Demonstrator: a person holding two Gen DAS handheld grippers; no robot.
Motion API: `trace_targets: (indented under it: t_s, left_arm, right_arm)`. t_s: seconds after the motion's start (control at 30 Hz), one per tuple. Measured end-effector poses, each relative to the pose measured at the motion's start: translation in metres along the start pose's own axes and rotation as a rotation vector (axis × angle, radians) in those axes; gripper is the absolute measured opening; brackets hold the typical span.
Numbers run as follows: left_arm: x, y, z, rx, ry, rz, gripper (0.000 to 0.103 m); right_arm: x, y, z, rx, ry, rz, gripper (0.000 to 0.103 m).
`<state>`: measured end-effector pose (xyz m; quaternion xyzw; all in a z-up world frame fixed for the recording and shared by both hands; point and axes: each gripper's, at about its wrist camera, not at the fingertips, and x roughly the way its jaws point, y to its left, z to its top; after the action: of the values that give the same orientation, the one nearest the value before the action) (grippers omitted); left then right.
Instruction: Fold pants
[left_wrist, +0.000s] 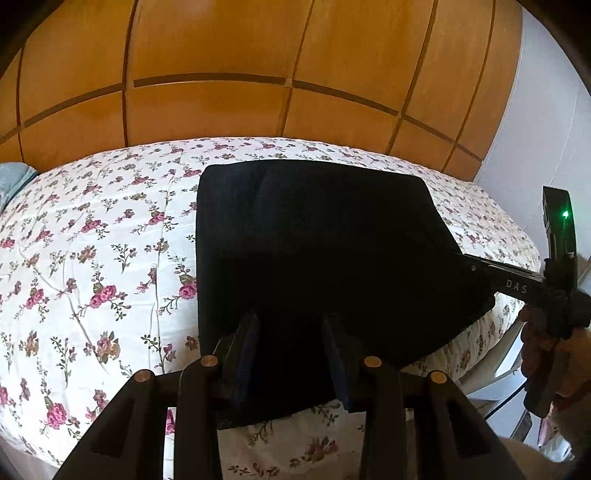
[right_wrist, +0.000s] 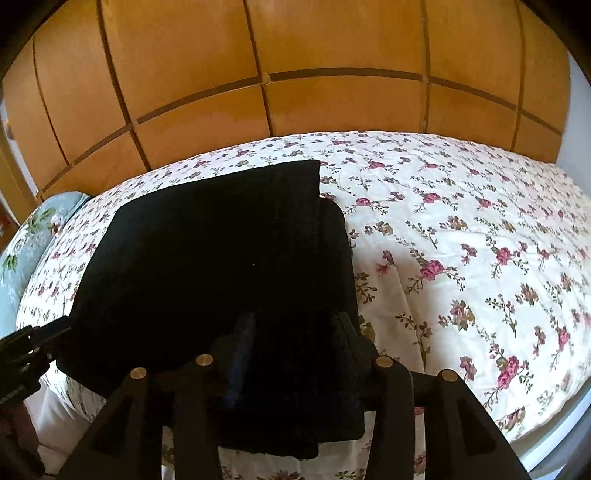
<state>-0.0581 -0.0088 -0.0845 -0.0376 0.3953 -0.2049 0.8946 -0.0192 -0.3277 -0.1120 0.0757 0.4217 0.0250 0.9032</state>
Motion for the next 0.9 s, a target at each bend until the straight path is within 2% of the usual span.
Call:
trace_targets:
  t_s: [0.2, 0.3, 0.53, 0.63, 0.73, 0.9]
  left_arm:
    - [-0.007, 0.008, -0.008, -0.017, 0.008, -0.011, 0.037]
    - [-0.01, 0.011, -0.007, -0.037, 0.021, -0.003, 0.037]
    - [-0.021, 0.023, 0.013, -0.079, 0.014, 0.077, 0.038]
    - [-0.017, 0.038, 0.017, -0.129, 0.035, 0.135, 0.039]
    - [-0.013, 0.048, 0.017, -0.168, 0.065, 0.155, 0.044]
    - [-0.008, 0.044, 0.015, -0.137, 0.075, 0.191, 0.05]
  right_arm:
    - [-0.002, -0.006, -0.002, 0.037, -0.002, 0.007, 0.049]
    - [-0.002, -0.007, -0.005, 0.053, -0.003, -0.011, 0.056]
    - [-0.003, -0.011, -0.005, 0.087, 0.002, 0.011, 0.06]
    - [-0.002, -0.017, -0.003, 0.114, 0.021, 0.022, 0.066]
    - [-0.001, -0.02, -0.004, 0.128, 0.022, 0.039, 0.067]
    - [-0.001, -0.018, -0.004, 0.091, 0.005, 0.04, 0.07]
